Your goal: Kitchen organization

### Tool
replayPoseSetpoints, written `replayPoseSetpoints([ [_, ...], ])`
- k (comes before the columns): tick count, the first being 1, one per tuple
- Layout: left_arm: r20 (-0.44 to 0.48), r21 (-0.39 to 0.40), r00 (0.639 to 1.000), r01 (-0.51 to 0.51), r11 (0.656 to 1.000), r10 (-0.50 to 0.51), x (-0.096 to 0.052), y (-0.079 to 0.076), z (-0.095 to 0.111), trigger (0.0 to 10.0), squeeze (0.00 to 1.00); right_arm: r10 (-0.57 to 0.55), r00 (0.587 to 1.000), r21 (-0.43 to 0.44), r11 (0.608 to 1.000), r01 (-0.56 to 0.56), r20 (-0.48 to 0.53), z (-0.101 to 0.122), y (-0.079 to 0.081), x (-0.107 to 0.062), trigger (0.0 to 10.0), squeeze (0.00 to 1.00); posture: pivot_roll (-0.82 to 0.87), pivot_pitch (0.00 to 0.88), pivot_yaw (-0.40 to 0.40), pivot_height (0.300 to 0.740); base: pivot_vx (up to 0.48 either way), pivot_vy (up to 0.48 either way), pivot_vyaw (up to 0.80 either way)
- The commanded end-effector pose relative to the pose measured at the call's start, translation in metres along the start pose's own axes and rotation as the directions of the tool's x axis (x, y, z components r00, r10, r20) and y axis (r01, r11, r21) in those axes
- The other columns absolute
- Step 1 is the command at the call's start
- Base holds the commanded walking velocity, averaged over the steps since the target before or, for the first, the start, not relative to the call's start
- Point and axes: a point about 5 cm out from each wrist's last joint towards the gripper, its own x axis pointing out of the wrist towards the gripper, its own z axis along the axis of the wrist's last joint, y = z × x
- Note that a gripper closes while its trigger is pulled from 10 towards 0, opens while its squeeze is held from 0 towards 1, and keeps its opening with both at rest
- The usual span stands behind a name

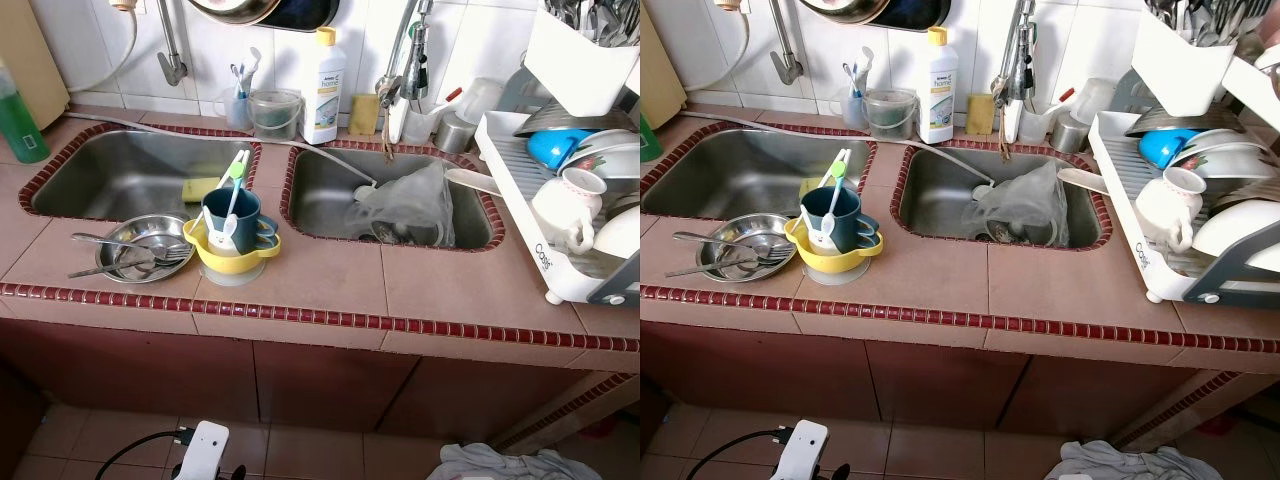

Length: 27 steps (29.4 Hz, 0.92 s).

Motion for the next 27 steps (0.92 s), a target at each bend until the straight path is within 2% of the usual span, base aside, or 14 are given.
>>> replayPoseSetpoints([
  [1,-0.007,-0.041,0.995,-0.105,0.994,0.104,-0.0018,0.0038,-0.0056,10.0,0.00,0.043,0.991,-0.403,0.915,0.011,0.125,0.0727,0.0342,0.0135,10.0,0.00,0.15,0.000,-0.049,0.740,0.000,0.000,0.00],
  [27,-0.007,-0.041,0.995,-0.105,0.994,0.104,-0.0018,0.0038,-0.0056,10.0,0.00,0.043,0.991,-0.403,0.915,0.011,0.125,0.0727,0.0342,0.0135,10.0,0.00,0.15,0.000,-0.049,0.740,0.000,0.000,0.00],
])
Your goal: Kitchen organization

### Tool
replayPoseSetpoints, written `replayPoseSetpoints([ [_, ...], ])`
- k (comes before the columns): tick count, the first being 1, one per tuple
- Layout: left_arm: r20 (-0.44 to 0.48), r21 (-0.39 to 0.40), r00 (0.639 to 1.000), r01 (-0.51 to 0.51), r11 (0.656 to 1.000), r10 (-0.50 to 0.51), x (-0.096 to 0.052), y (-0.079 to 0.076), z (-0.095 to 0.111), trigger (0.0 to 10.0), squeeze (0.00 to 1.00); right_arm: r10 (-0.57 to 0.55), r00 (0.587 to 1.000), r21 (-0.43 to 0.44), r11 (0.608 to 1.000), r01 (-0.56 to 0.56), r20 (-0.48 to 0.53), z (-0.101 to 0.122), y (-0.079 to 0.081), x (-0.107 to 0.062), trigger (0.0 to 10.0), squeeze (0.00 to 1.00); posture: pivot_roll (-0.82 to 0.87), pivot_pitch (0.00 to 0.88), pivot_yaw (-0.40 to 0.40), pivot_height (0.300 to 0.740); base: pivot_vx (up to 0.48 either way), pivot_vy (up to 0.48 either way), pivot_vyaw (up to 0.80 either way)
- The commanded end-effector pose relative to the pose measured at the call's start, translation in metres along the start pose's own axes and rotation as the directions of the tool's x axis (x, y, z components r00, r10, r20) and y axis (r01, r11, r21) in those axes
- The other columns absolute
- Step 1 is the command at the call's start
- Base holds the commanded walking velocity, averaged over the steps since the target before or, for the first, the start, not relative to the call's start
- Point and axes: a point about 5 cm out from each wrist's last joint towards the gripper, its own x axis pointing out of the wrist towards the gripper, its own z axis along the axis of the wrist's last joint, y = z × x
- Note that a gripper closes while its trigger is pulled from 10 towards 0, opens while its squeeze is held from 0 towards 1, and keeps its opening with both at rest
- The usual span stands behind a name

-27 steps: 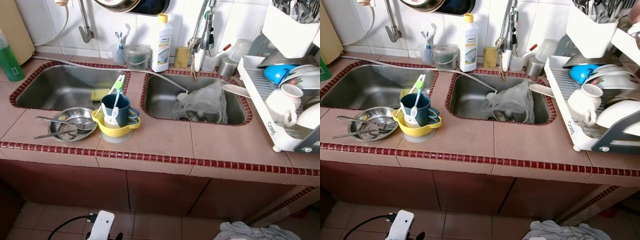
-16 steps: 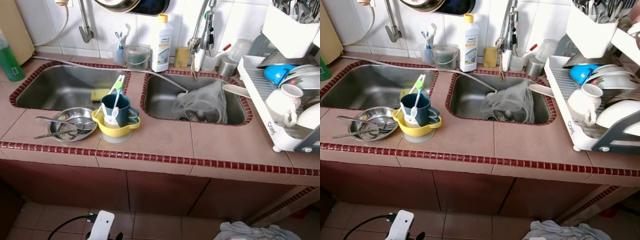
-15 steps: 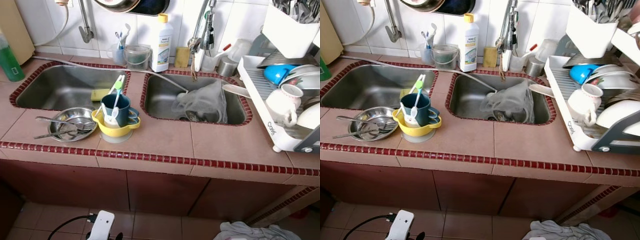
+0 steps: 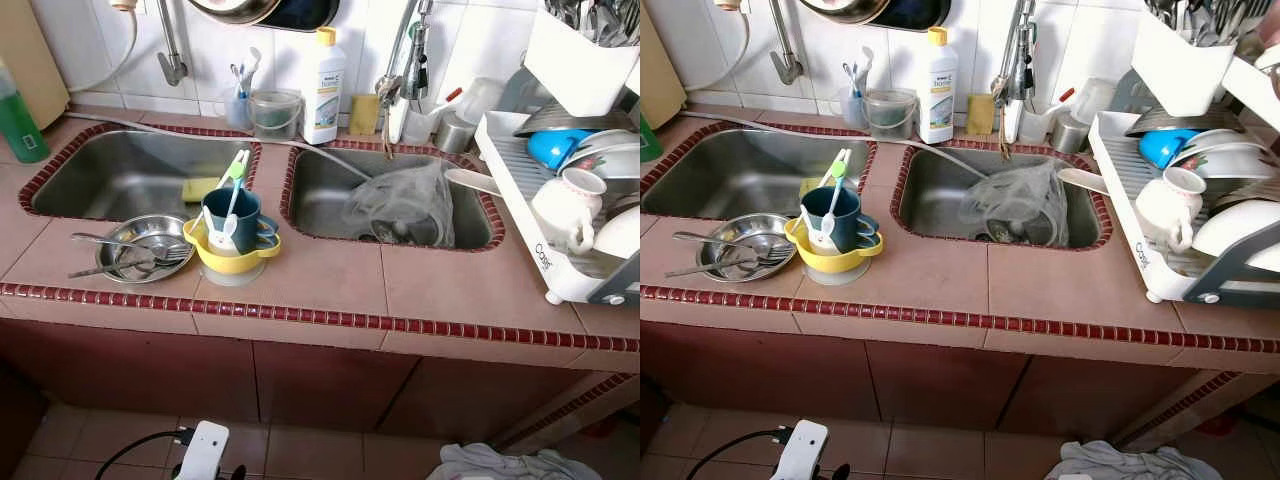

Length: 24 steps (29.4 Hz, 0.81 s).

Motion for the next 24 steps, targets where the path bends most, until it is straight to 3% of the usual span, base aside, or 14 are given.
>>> replayPoseSetpoints([
  [1,-0.007,-0.041,0.995,-0.105,0.994,0.104,-0.002,0.004,-0.006,10.0,0.00,0.043,0.991,-0.403,0.915,0.011,0.125,0.073,0.034,0.014,10.0,0.00,0.15,0.000,-0.049,0.740,0.000,0.000,0.00],
  [5,-0.010,-0.037,0.995,-0.102,0.994,0.101,-0.001,0.002,-0.005,10.0,0.00,0.034,0.993,-0.401,0.916,0.013,0.110,0.070,0.033,0.014,10.0,0.00,0.14,0.000,-0.053,0.740,0.000,0.000,0.00],
  [7,-0.049,-0.066,0.998,-0.028,0.997,0.025,0.000,-0.017,-0.014,10.0,0.00,0.065,0.996,-0.326,0.945,-0.040,0.067,0.049,0.031,0.011,10.0,0.00,0.15,0.000,-0.079,0.740,0.000,0.000,0.00],
  [9,-0.073,-0.082,0.997,0.000,0.997,-0.006,-0.001,-0.026,-0.020,10.0,0.00,0.082,0.995,-0.294,0.954,-0.063,0.055,0.041,0.030,0.010,10.0,0.00,0.15,0.000,-0.081,0.740,0.000,0.000,0.00],
  [24,-0.096,-0.035,0.995,0.010,0.999,-0.013,-0.003,-0.022,-0.025,10.0,0.00,0.070,0.996,-0.308,0.950,-0.047,0.063,0.041,0.031,0.010,10.0,0.00,0.14,0.000,-0.082,0.740,0.000,0.000,0.00],
])
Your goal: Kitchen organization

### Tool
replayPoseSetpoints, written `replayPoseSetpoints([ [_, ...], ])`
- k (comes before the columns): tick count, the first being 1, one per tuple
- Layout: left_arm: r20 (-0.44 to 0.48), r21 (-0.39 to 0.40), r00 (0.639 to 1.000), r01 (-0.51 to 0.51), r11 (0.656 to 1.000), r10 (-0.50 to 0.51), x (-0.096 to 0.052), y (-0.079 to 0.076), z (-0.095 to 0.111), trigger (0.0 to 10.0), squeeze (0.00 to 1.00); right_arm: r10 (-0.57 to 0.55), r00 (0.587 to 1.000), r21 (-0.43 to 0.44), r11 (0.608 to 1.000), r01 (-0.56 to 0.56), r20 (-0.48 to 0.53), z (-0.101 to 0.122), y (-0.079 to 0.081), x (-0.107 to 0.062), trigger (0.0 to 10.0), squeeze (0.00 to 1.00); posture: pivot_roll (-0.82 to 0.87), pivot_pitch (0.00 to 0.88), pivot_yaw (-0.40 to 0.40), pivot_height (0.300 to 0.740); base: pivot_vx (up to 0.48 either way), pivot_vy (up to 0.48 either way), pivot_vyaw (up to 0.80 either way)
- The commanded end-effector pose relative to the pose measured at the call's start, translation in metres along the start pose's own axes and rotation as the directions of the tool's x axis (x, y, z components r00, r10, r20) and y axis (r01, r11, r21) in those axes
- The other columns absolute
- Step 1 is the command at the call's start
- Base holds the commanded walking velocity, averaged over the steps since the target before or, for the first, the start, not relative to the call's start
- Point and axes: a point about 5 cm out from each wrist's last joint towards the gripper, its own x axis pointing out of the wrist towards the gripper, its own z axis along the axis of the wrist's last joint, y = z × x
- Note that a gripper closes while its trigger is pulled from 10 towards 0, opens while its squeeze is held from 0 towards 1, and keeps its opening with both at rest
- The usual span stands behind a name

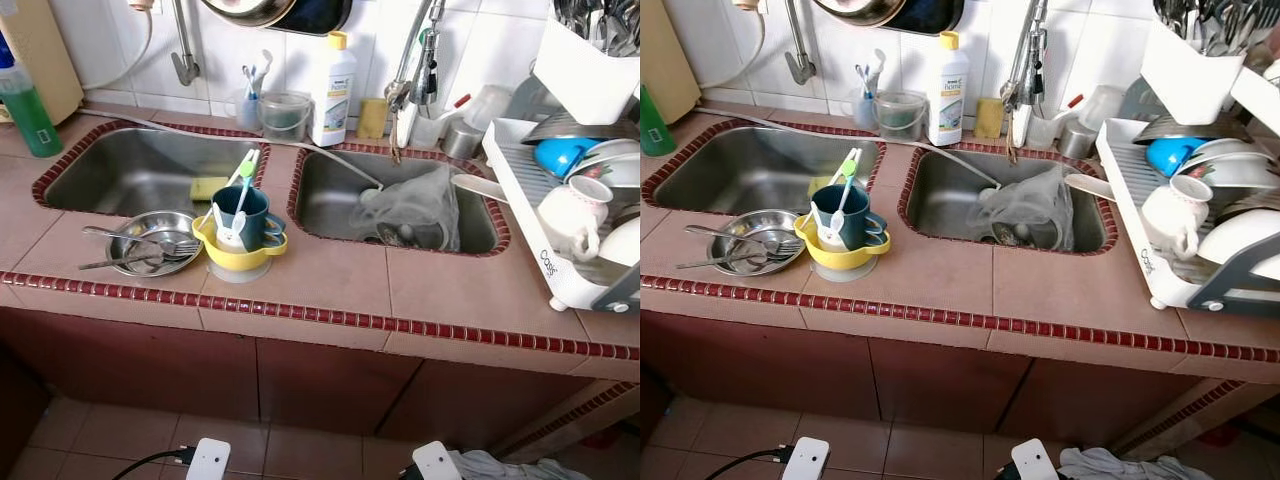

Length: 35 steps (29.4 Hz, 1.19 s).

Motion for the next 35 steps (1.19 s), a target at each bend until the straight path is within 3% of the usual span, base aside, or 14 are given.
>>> replayPoseSetpoints([
  [1,-0.032,0.022,0.999,0.026,0.999,-0.025,-0.001,-0.005,-0.006,10.0,0.00,-0.019,1.000,0.014,1.000,0.019,0.000,-0.001,-0.004,-0.001,10.0,0.00,0.14,0.000,-0.082,0.740,0.000,0.000,0.00],
  [4,-0.016,0.060,0.999,0.036,0.998,-0.035,0.000,-0.005,-0.003,10.0,0.00,-0.019,1.000,0.022,1.000,0.019,0.010,0.000,-0.005,-0.001,10.0,0.00,0.14,0.000,-0.080,0.740,0.000,0.000,0.00],
  [10,0.023,0.042,1.000,0.010,0.999,-0.011,0.001,0.003,0.007,10.0,0.00,-0.036,0.999,0.033,0.999,0.035,0.029,0.002,-0.008,-0.001,10.0,0.00,0.14,0.000,-0.076,0.740,0.000,0.000,0.00],
  [14,0.128,0.037,0.992,0.004,0.999,-0.008,0.002,0.011,0.028,10.0,0.00,-0.027,0.996,0.040,0.999,0.024,0.085,0.010,-0.012,-0.001,10.0,0.00,0.14,0.000,-0.074,0.740,0.000,0.000,0.00],
  [15,0.215,0.056,0.976,0.027,0.998,-0.039,0.002,0.012,0.043,10.0,0.00,0.007,0.989,0.038,0.999,-0.013,0.149,0.022,-0.012,0.000,10.0,0.00,0.14,0.000,-0.074,0.740,0.000,0.000,0.00],
  [19,0.314,0.120,0.942,0.088,0.989,-0.122,-0.001,0.011,0.060,10.0,0.00,0.092,0.965,-0.004,0.996,-0.094,0.246,0.039,-0.009,-0.001,10.0,0.00,0.13,0.000,-0.076,0.740,0.000,0.000,0.00],
  [20,0.361,0.182,0.914,0.124,0.976,-0.183,-0.004,0.011,0.068,10.0,0.00,0.148,0.944,-0.047,0.989,-0.140,0.296,0.049,-0.008,-0.002,10.0,0.00,0.13,0.000,-0.076,0.740,0.000,0.000,0.00],
  [26,0.441,0.347,0.827,0.201,0.916,-0.348,-0.014,0.012,0.087,10.0,0.00,0.324,0.870,-0.177,0.945,-0.276,0.371,0.067,-0.010,-0.008,10.0,0.00,0.14,0.000,-0.083,0.740,0.000,0.000,0.00],
  [27,0.453,0.407,0.786,0.238,0.882,-0.421,-0.019,0.013,0.093,10.0,0.00,0.410,0.820,-0.218,0.911,-0.349,0.400,0.076,-0.014,-0.012,10.0,0.00,0.15,0.000,-0.084,0.740,0.000,0.000,0.00],
  [28,0.453,0.407,0.786,0.238,0.882,-0.421,-0.019,0.013,0.093,10.0,0.00,0.410,0.820,-0.218,0.911,-0.349,0.400,0.076,-0.014,-0.012,10.0,0.00,0.15,0.000,-0.084,0.740,0.000,0.000,0.00],
  [31,0.464,0.461,0.736,0.275,0.844,-0.493,-0.026,0.015,0.101,10.0,0.00,0.488,0.759,-0.273,0.872,-0.405,0.431,0.087,-0.019,-0.018,10.0,0.00,0.15,0.000,-0.086,0.740,0.000,0.000,0.00],
  [33,0.462,0.505,0.695,0.304,0.808,-0.550,-0.033,0.018,0.109,10.0,0.00,0.541,0.713,-0.303,0.841,-0.448,0.446,0.096,-0.024,-0.023,10.0,0.00,0.15,0.000,-0.084,0.740,0.000,0.000,0.00],
  [34,0.451,0.534,0.662,0.338,0.775,-0.599,-0.038,0.019,0.115,10.0,0.00,0.601,0.657,-0.332,0.799,-0.502,0.454,0.104,-0.027,-0.028,10.0,0.00,0.15,0.000,-0.084,0.740,0.000,0.000,0.00],
  [35,0.451,0.534,0.662,0.338,0.775,-0.599,-0.038,0.019,0.115,10.0,0.00,0.601,0.657,-0.332,0.799,-0.502,0.454,0.104,-0.027,-0.028,10.0,0.00,0.15,0.000,-0.084,0.740,0.000,0.000,0.00],
])
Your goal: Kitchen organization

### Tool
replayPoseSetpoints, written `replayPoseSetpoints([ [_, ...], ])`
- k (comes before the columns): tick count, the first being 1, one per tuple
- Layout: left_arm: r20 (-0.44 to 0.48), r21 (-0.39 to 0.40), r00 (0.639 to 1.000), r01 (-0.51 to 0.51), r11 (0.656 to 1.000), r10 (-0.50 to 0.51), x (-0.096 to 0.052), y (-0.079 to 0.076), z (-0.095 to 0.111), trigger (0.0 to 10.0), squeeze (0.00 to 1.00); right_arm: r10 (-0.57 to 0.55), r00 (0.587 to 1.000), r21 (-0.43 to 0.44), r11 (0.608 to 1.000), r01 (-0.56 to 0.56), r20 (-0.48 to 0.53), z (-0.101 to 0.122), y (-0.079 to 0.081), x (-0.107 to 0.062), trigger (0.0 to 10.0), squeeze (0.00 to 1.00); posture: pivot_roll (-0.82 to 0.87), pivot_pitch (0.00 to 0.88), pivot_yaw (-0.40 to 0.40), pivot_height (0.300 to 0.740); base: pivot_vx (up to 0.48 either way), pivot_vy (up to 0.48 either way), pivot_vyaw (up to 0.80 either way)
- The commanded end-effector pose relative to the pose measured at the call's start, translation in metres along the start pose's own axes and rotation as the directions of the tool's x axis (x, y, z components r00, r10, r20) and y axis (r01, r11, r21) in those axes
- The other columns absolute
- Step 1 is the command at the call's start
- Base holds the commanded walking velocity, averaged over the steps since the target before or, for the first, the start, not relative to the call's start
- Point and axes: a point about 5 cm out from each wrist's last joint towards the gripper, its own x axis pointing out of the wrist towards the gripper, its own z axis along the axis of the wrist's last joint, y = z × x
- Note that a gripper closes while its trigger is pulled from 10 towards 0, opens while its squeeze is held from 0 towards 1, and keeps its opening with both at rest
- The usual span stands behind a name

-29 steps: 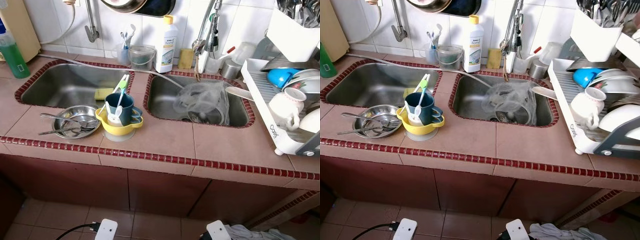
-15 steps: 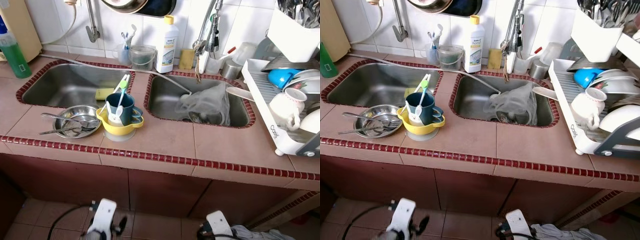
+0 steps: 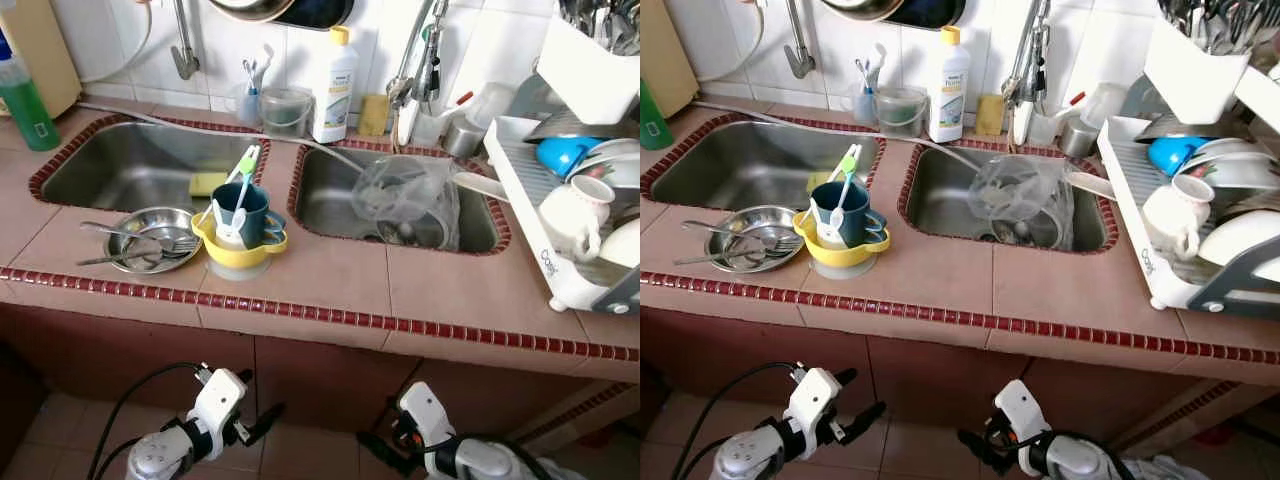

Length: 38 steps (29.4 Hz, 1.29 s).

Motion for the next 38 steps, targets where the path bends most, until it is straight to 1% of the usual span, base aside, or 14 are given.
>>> replayPoseSetpoints([
  [1,0.024,0.023,0.996,0.080,0.997,-0.080,-0.002,0.002,0.011,10.0,0.00,0.084,0.995,-0.005,0.996,-0.084,0.047,0.013,-0.005,-0.007,10.0,0.00,0.15,0.000,-0.084,0.740,0.000,0.000,0.00],
  [4,0.047,0.065,0.981,0.186,0.980,-0.189,-0.010,0.006,0.030,10.0,0.00,0.236,0.969,-0.045,0.971,-0.233,0.076,0.034,-0.006,-0.020,10.0,0.00,0.16,0.000,-0.086,0.740,0.000,0.000,0.00],
  [6,0.050,0.075,0.977,0.205,0.976,-0.209,-0.012,0.007,0.035,10.0,0.00,0.262,0.962,-0.055,0.965,-0.258,0.081,0.039,-0.005,-0.022,10.0,0.00,0.16,0.000,-0.086,0.740,0.000,0.000,0.00],
  [8,0.062,0.091,0.959,0.270,0.959,-0.276,-0.022,0.016,0.055,10.0,0.00,0.351,0.928,-0.071,0.936,-0.344,0.127,0.065,-0.008,-0.035,10.0,0.00,0.16,0.000,-0.088,0.740,0.000,0.000,0.00],
  [9,0.062,0.091,0.959,0.270,0.959,-0.276,-0.022,0.016,0.055,10.0,0.00,0.351,0.928,-0.071,0.936,-0.344,0.127,0.065,-0.008,-0.035,10.0,0.00,0.16,0.000,-0.088,0.740,0.000,0.000,0.00],
  [12,0.083,0.096,0.943,0.314,0.944,-0.322,-0.032,0.025,0.082,10.0,0.00,0.435,0.881,-0.104,0.900,-0.423,0.186,0.100,-0.007,-0.048,10.0,0.00,0.16,0.000,-0.089,0.740,0.000,0.000,0.00],
  [14,0.092,0.098,0.941,0.316,0.944,-0.325,-0.034,0.027,0.088,10.0,0.00,0.443,0.873,-0.113,0.896,-0.429,0.206,0.109,-0.007,-0.051,10.0,0.00,0.16,0.000,-0.089,0.740,0.000,0.000,0.00],
  [15,0.121,0.099,0.942,0.303,0.948,-0.314,-0.035,0.033,0.101,10.0,0.00,0.442,0.860,-0.131,0.897,-0.422,0.256,0.126,-0.008,-0.053,10.0,0.00,0.16,0.000,-0.089,0.740,0.000,0.000,0.00],
  [18,0.198,0.046,0.936,0.288,0.956,-0.292,-0.036,0.043,0.123,10.0,0.00,0.409,0.845,-0.165,0.913,-0.374,0.346,0.151,-0.010,-0.055,10.0,0.00,0.16,0.000,-0.089,0.740,0.000,0.000,0.00],
  [22,0.274,0.023,0.923,0.274,0.961,-0.270,-0.039,0.051,0.145,10.0,0.00,0.416,0.823,-0.184,0.909,-0.374,0.387,0.168,-0.010,-0.057,10.0,0.00,0.16,0.000,-0.095,0.740,0.000,0.000,0.00],
  [24,0.337,0.000,0.912,0.250,0.968,-0.235,-0.044,0.063,0.167,10.0,0.00,0.387,0.811,-0.212,0.922,-0.325,0.439,0.188,-0.014,-0.058,10.0,0.00,0.16,0.000,-0.095,0.740,0.000,0.000,0.00],
  [31,0.399,-0.043,0.908,0.161,0.986,-0.131,-0.050,0.080,0.194,10.0,0.00,0.307,0.813,-0.237,0.948,-0.213,0.495,0.209,-0.023,-0.060,10.0,0.00,0.17,0.000,-0.095,0.740,0.000,0.000,0.00],
  [35,0.442,-0.062,0.896,0.068,0.996,-0.034,-0.050,0.088,0.204,10.0,0.00,0.225,0.812,-0.209,0.969,-0.130,0.539,0.216,-0.034,-0.058,10.0,0.00,0.18,0.000,-0.095,0.740,0.000,0.000,0.00],
  [38,0.463,-0.073,0.885,-0.007,0.997,0.041,-0.049,0.095,0.206,10.0,0.00,0.159,0.787,-0.163,0.984,-0.075,0.596,0.226,-0.038,-0.059,10.0,0.00,0.18,0.000,-0.096,0.740,0.000,0.000,0.00],
])
